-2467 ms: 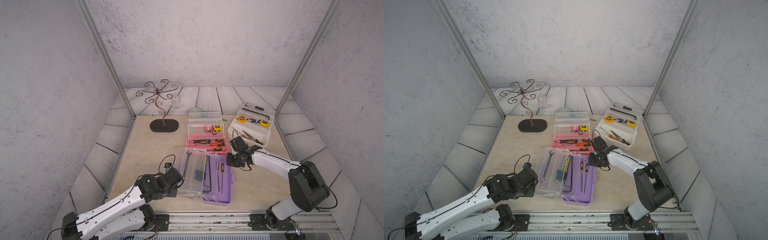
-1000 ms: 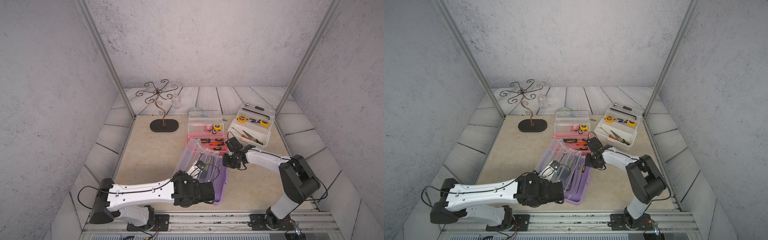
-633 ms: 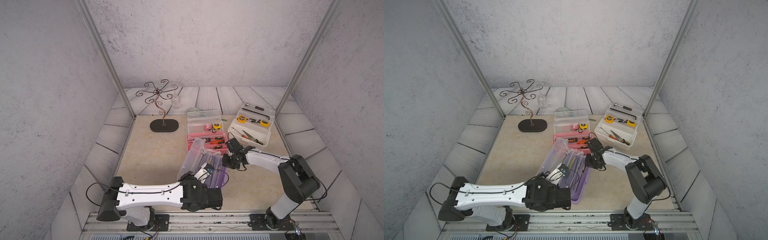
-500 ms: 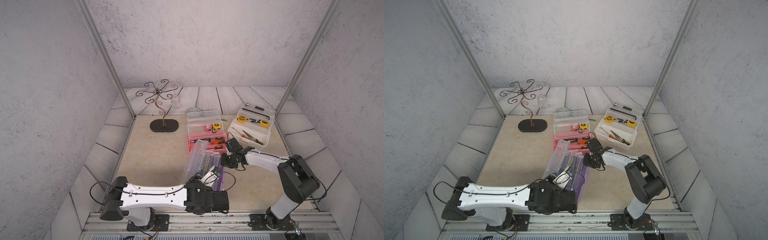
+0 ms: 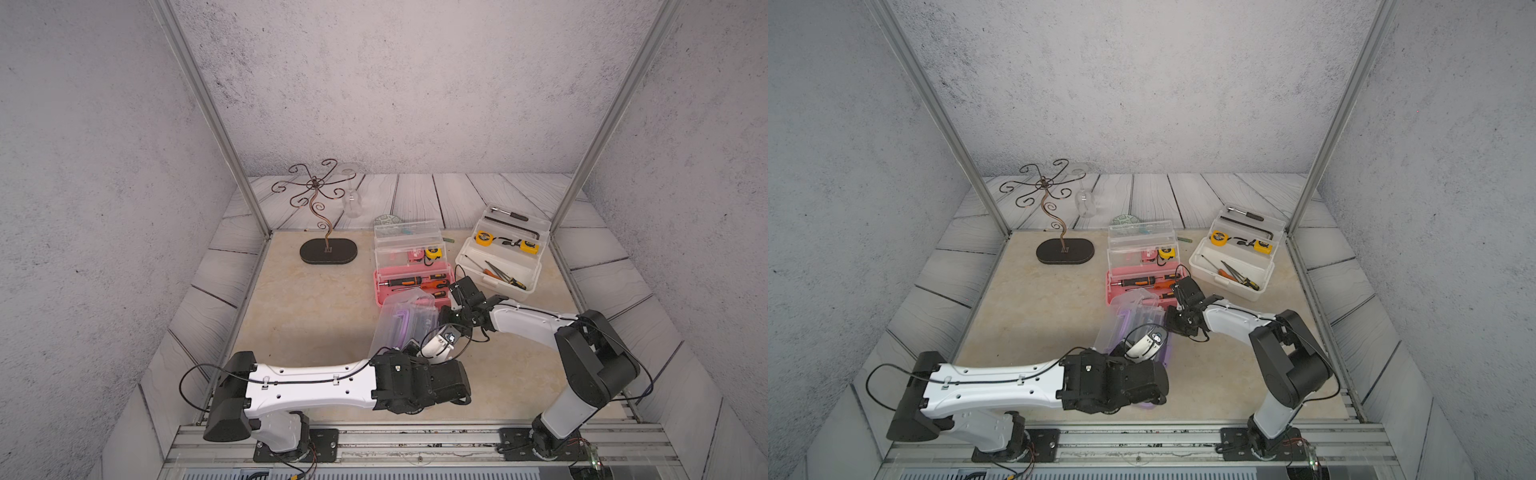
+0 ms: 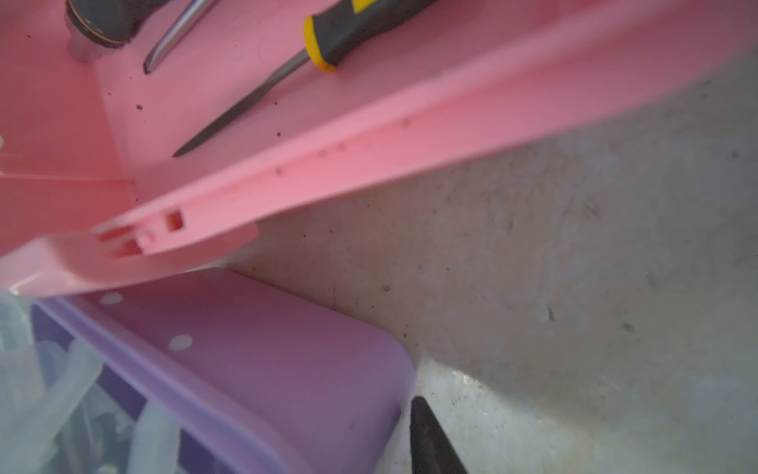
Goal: Close toolboxes
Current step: Close the toolbox lid.
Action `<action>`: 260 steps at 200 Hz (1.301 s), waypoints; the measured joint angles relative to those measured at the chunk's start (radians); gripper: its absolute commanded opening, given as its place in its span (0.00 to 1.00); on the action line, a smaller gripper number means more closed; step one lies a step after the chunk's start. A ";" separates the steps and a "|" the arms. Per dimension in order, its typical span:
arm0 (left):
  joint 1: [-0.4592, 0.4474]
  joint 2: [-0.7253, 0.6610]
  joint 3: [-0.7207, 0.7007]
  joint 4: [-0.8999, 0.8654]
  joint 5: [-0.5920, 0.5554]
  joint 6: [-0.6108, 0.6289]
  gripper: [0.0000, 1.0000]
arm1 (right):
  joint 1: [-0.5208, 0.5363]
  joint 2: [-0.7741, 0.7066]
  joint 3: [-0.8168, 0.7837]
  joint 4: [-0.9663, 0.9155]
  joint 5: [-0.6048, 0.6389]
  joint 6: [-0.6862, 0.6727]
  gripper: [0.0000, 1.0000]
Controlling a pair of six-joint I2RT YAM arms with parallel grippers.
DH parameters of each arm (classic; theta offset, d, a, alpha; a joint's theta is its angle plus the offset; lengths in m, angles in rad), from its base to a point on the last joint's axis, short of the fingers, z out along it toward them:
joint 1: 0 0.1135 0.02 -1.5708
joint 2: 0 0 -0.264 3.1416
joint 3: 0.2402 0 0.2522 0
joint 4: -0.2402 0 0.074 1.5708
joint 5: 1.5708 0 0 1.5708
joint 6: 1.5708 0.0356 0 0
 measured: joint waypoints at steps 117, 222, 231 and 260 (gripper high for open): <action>0.365 -0.158 -0.083 0.224 0.246 0.052 0.92 | -0.012 -0.071 -0.004 -0.082 0.055 -0.055 0.68; 0.588 -0.221 -0.252 0.289 0.433 -0.004 0.92 | -0.040 -0.389 0.001 -0.288 0.050 -0.167 0.94; 0.603 -0.221 -0.258 0.295 0.449 -0.009 0.92 | -0.033 -0.412 -0.006 -0.280 0.022 -0.167 0.94; 0.654 -0.221 -0.289 0.312 0.502 -0.027 0.91 | 0.011 -0.445 -0.043 -0.220 -0.087 -0.159 0.92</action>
